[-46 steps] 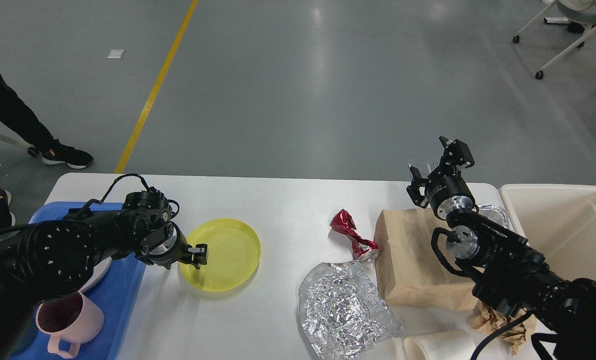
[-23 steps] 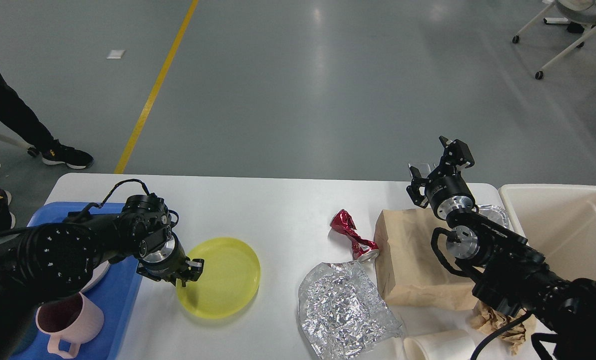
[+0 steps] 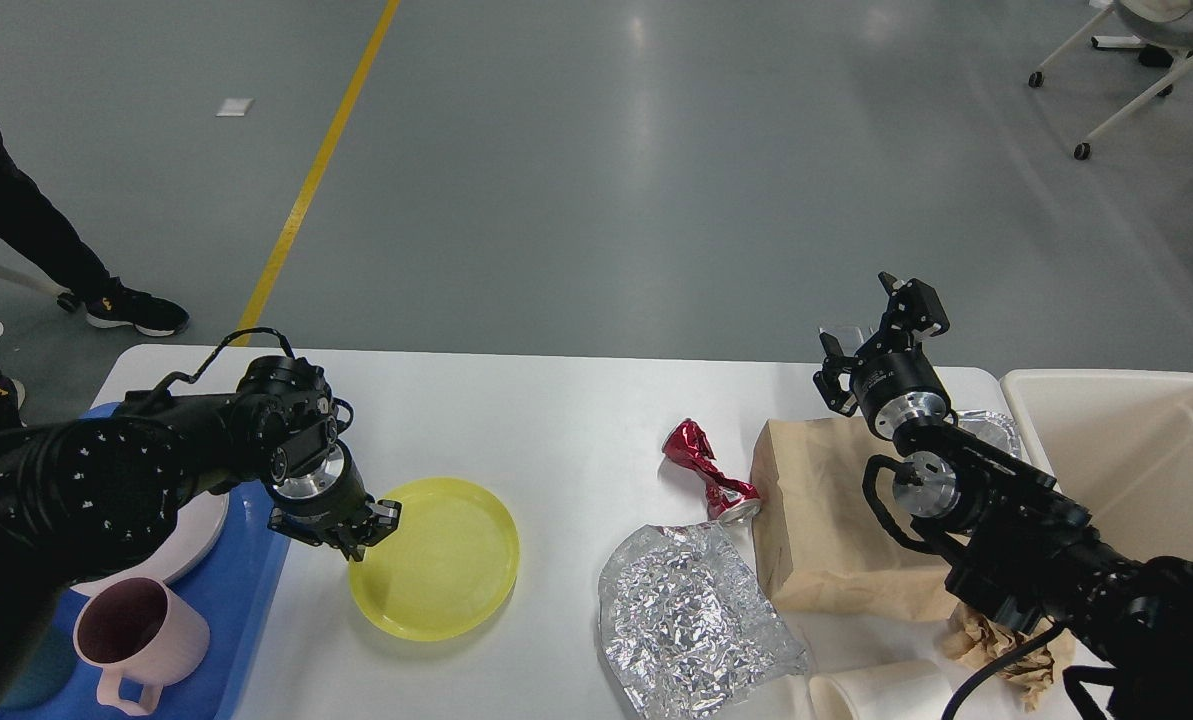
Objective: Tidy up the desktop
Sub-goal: 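Lift the yellow plate and place it on the blue tray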
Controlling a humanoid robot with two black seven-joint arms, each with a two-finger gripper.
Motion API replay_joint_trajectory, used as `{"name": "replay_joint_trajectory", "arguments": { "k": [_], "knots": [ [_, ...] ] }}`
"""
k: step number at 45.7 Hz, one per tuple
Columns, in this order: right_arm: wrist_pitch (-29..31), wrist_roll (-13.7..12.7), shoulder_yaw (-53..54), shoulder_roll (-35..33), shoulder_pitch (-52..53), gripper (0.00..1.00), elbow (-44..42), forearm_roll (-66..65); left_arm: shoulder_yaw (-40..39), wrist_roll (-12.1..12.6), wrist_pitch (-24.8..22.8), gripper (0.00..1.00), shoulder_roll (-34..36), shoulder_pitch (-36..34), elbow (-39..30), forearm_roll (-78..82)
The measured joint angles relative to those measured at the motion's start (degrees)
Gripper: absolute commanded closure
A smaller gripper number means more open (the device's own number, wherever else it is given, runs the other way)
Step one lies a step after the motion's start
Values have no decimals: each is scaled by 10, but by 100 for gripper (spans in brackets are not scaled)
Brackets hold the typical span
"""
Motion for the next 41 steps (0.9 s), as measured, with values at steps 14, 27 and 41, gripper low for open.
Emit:
{"name": "replay_joint_trajectory", "arguments": {
  "k": [14,27,41],
  "knots": [
    [0,0,0,0,0,0,0,0,-1,0,-47,100,27,-90,0,0],
    [0,0,0,0,0,0,0,0,-37,-1,-48,100,75,-215,-1,0],
    [0,0,0,0,0,0,0,0,-49,-5,-48,100,147,-330,-1,0]
  ]
}}
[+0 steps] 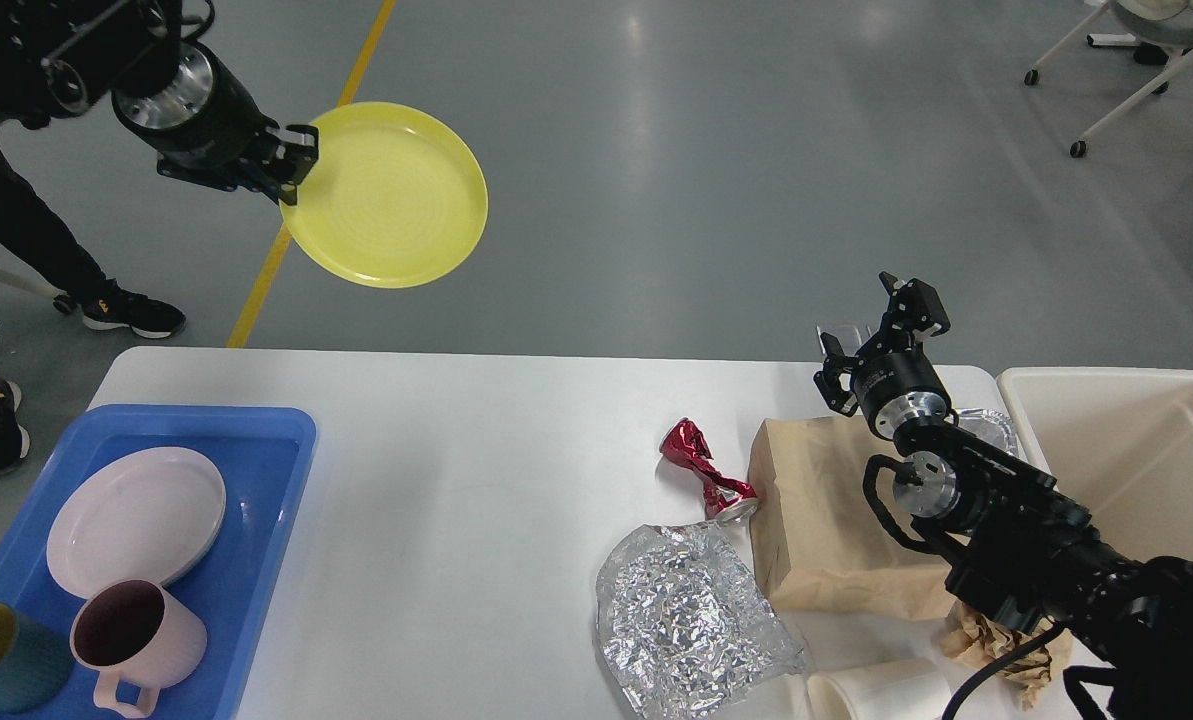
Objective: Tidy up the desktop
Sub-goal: 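Lift the yellow plate and place it on the blue tray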
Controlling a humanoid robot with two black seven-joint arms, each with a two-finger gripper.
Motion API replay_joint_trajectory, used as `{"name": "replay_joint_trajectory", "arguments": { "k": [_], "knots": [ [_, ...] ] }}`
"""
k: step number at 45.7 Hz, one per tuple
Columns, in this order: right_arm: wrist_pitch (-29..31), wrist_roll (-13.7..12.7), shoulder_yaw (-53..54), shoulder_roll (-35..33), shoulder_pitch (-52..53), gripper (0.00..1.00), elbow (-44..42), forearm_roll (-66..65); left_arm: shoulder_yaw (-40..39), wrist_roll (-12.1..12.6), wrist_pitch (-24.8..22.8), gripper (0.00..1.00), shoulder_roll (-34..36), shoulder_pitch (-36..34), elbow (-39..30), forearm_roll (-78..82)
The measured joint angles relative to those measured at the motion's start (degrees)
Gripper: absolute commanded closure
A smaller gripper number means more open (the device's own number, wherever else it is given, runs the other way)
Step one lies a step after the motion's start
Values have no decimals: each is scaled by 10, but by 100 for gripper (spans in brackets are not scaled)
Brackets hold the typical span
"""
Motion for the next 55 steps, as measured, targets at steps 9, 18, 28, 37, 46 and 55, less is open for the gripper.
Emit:
{"name": "replay_joint_trajectory", "arguments": {
  "k": [9,18,28,37,46,55],
  "knots": [
    [0,0,0,0,0,0,0,0,-3,-13,0,100,73,41,4,-6],
    [0,0,0,0,0,0,0,0,-19,-17,0,100,131,153,27,-18],
    [0,0,0,0,0,0,0,0,-22,-15,0,100,143,267,57,-18],
    [0,0,0,0,0,0,0,0,-23,-17,0,100,139,339,100,-19],
    [0,0,0,0,0,0,0,0,-29,-19,0,100,134,388,176,-21],
    [0,0,0,0,0,0,0,0,-45,-19,0,100,133,428,225,-21]
  ]
}}
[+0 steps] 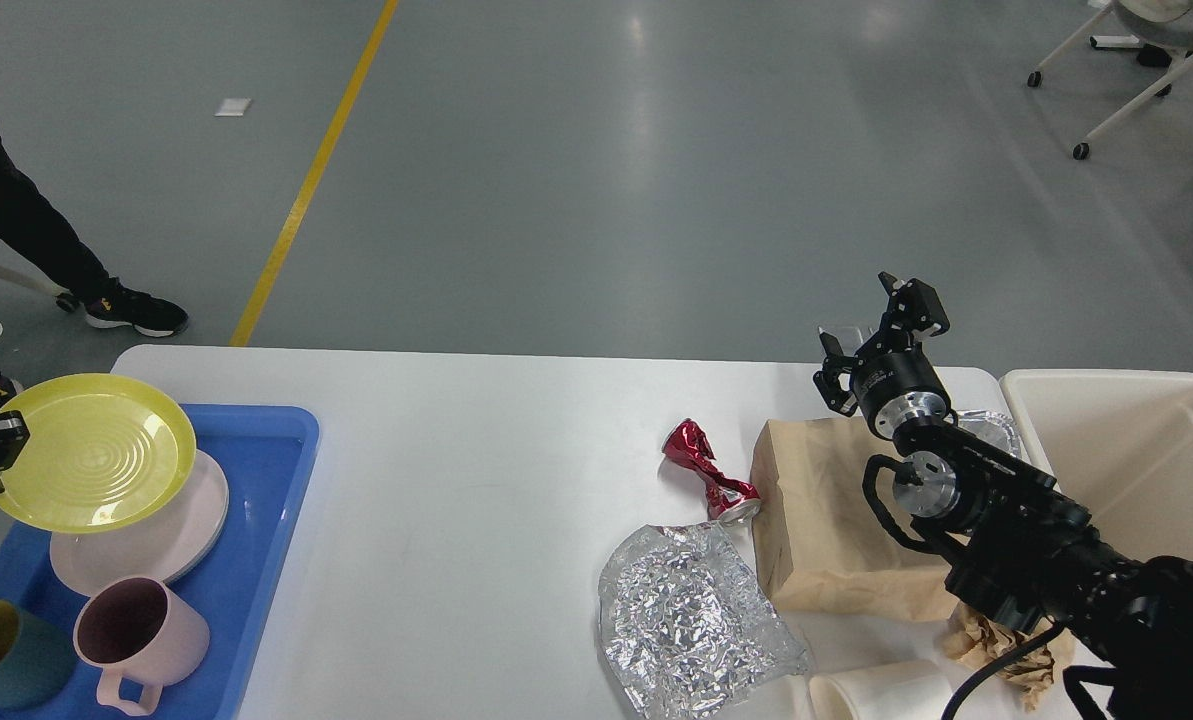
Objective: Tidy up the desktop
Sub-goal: 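Lift the yellow plate and place it on the blue tray, then release the yellow plate and raise the left gripper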
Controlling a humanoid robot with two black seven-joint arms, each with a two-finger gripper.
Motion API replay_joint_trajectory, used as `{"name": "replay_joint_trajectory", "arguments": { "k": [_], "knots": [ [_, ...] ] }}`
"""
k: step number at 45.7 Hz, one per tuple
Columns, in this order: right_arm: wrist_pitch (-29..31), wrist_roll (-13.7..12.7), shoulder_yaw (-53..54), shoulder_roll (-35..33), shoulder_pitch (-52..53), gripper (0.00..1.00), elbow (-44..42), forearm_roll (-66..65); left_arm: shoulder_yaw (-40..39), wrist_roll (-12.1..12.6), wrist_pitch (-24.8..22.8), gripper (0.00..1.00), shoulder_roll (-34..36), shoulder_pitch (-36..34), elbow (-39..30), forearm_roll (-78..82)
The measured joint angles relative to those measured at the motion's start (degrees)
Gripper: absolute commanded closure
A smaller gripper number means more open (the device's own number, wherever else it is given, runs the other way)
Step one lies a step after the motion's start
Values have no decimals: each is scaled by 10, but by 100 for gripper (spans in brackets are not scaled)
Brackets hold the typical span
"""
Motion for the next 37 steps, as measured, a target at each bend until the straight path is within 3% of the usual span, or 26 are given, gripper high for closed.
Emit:
{"name": "replay_joint_trajectory", "arguments": {
  "k": [10,22,28,35,37],
  "knots": [
    [0,0,0,0,0,0,0,0,-3,1,0,100,-16,13,3,1],
    [0,0,0,0,0,0,0,0,-3,-1,0,86,-25,24,2,1],
    [0,0,0,0,0,0,0,0,-3,0,0,71,-26,25,1,1],
    [0,0,0,0,0,0,0,0,-4,0,0,47,-26,25,-1,1],
    [0,0,0,0,0,0,0,0,-4,-1,0,34,-26,25,-1,1]
  ]
}}
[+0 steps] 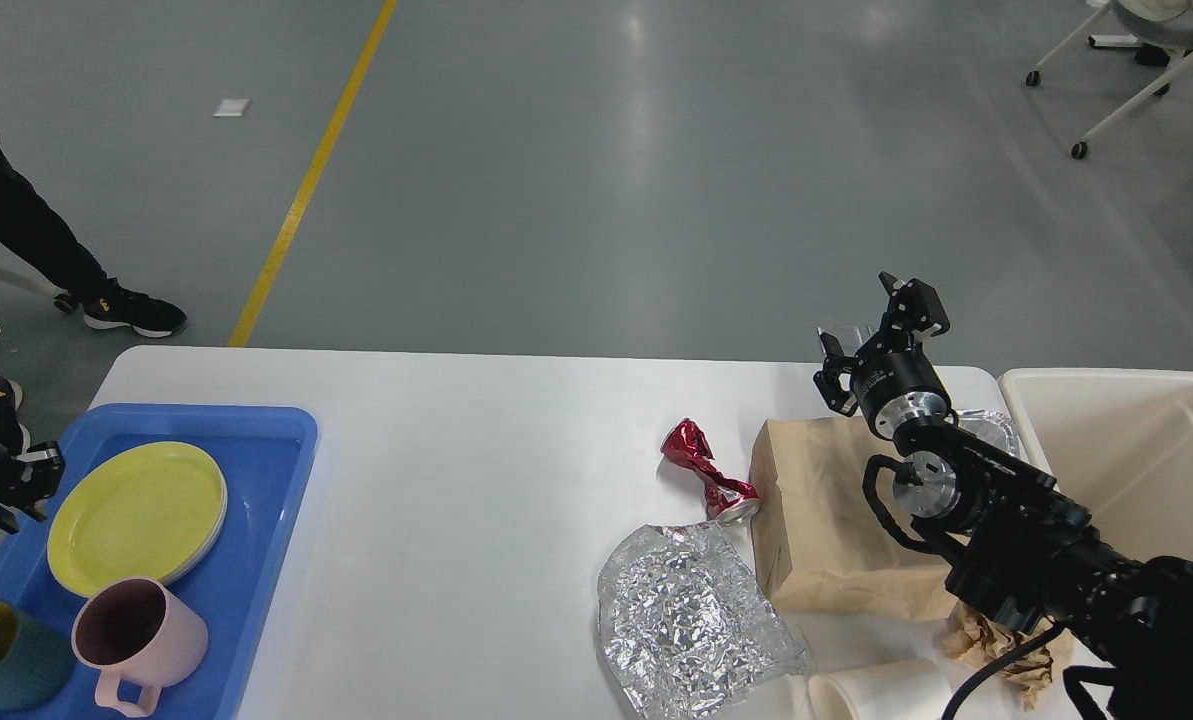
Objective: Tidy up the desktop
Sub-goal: 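Release the yellow plate and raise the left gripper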
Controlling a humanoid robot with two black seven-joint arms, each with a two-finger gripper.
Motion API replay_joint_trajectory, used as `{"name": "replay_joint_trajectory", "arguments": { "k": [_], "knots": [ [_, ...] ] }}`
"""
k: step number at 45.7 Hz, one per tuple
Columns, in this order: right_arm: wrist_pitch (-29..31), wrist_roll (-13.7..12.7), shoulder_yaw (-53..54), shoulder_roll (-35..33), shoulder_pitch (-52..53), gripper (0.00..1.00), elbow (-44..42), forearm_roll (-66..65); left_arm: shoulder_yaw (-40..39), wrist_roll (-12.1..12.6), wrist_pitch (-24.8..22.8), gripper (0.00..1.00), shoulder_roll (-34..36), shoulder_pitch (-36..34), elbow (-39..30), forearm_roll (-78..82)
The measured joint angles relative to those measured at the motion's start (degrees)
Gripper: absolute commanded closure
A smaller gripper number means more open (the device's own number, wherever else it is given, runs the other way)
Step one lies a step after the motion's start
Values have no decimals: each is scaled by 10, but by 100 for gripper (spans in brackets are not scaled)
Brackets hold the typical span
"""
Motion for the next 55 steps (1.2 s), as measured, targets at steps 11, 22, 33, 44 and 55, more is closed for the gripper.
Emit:
{"name": "replay_joint_trajectory", "arguments": {
  "k": [11,22,33,44,55],
  "knots": [
    [0,0,0,0,0,0,0,0,-66,0,7,5,0,0,0,-1],
    [0,0,0,0,0,0,0,0,-178,-2,47,4,2,0,-1,-11],
    [0,0,0,0,0,0,0,0,-328,-4,123,4,-10,16,0,-27],
    [0,0,0,0,0,0,0,0,-493,-3,305,4,-56,52,0,-40],
    [0,0,0,0,0,0,0,0,-525,1,339,4,-72,46,0,-42]
  ]
}}
